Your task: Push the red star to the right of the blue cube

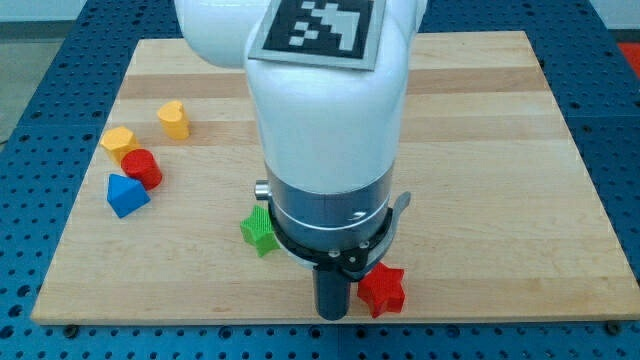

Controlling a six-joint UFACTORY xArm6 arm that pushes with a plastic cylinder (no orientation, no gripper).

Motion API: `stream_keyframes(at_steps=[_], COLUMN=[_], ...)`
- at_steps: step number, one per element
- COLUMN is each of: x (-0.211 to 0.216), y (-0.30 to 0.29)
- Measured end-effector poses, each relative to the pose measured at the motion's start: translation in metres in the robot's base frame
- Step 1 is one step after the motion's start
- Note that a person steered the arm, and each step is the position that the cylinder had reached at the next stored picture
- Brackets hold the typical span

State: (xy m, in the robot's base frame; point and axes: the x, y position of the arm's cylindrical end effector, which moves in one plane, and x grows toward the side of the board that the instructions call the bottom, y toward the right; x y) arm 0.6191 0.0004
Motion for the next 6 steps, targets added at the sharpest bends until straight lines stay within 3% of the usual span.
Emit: stream_keyframes(at_steps=[2,3,4,6], x=[-0.004,-0.028,-0.038,-0.005], y=[0.151,0.168,0.091,0.214])
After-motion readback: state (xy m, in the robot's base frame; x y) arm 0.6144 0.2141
